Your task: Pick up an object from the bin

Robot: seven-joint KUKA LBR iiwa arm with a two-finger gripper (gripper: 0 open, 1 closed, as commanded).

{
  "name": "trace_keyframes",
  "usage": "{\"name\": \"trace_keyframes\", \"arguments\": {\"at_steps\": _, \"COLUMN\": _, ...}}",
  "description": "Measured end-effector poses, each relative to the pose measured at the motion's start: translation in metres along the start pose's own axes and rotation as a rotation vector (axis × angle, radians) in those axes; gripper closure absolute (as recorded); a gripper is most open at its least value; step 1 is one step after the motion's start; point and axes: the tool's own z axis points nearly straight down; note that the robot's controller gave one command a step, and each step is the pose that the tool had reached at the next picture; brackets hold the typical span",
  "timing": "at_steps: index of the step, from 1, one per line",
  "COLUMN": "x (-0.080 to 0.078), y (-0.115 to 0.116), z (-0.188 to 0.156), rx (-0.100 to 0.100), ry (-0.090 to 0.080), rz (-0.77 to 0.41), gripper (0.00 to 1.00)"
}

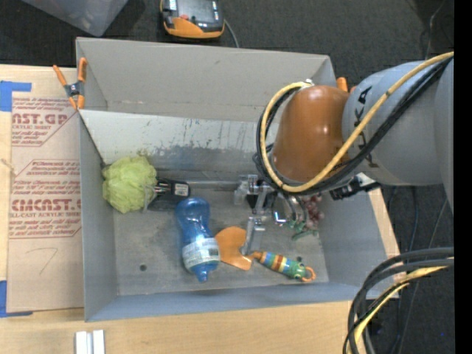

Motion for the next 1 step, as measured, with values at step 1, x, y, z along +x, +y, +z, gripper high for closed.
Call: {"name": "trace_keyframes", "arguments": {"at_steps": 1, "x": 0.0147, "y": -0.0113, "z": 0.0589, "rx": 0.003, "ry": 0.031, "rz": 0.048, "gripper": 0.0}}
